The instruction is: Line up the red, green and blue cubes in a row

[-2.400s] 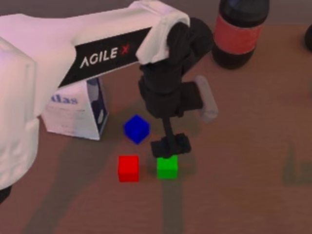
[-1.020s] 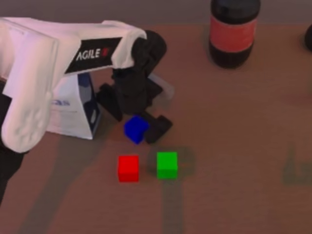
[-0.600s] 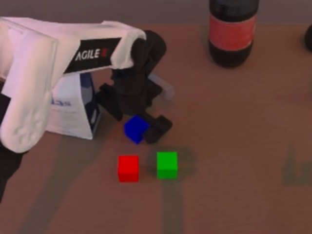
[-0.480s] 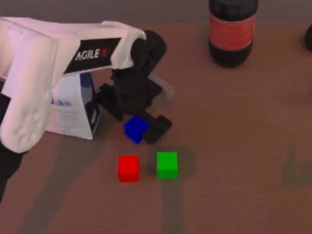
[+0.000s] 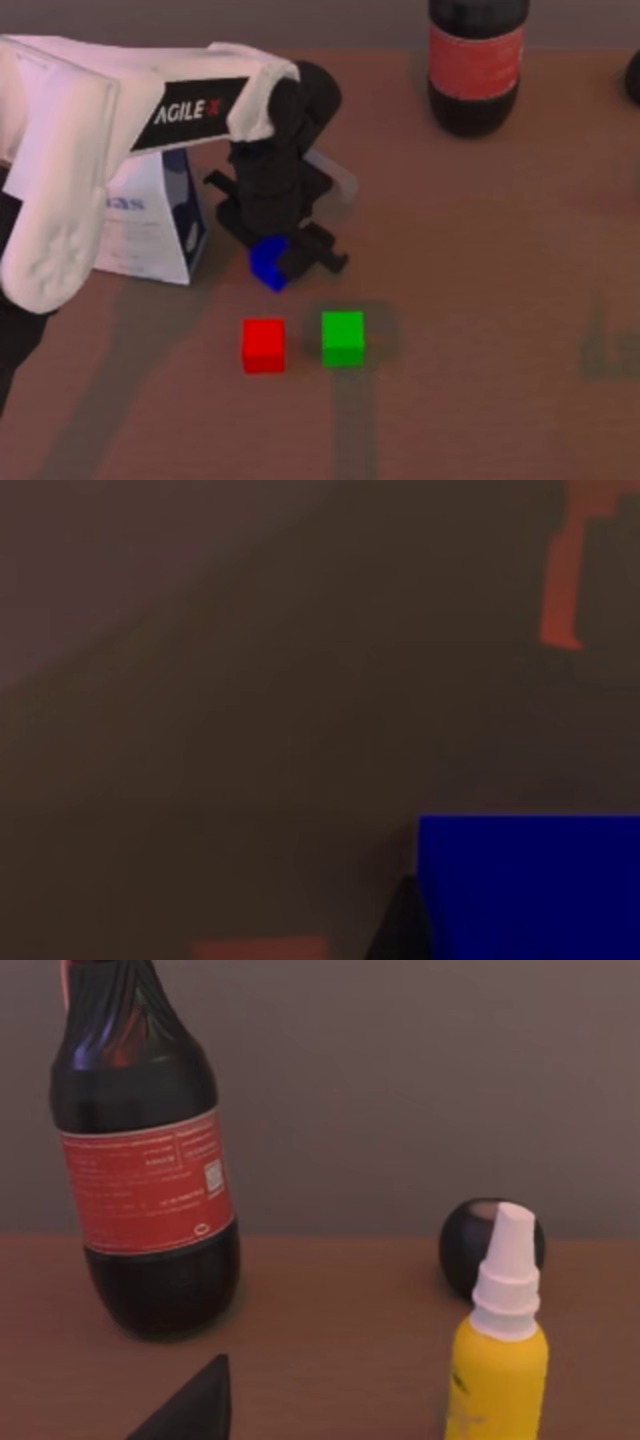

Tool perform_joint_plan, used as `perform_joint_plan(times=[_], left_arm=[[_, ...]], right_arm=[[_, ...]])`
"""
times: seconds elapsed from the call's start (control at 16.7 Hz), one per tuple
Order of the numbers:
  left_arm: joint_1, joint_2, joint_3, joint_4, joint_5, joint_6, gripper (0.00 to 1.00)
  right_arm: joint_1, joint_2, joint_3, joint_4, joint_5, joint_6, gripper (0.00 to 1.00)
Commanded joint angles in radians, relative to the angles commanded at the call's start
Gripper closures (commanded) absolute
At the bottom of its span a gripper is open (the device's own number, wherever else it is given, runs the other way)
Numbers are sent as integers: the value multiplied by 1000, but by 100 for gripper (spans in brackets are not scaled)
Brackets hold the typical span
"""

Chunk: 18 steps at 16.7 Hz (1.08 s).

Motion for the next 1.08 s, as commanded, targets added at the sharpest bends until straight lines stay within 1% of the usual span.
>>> perform_joint_plan(times=[0.06,0.12,0.54,0.66,0.78,1.08], left_arm=[[0,0,0,0,0,0,98],[0,0,0,0,0,0,100],[0,0,0,0,0,0,100],[-2,-34,12,-14,7,-3,100],[0,-45,40,-51,7,-3,100],[12,-97,143,-215,6,-3,100]], right_arm=[[0,0,0,0,0,0,0],[0,0,0,0,0,0,0],[0,0,0,0,0,0,0],[0,0,0,0,0,0,0],[0,0,0,0,0,0,0],[0,0,0,0,0,0,0]])
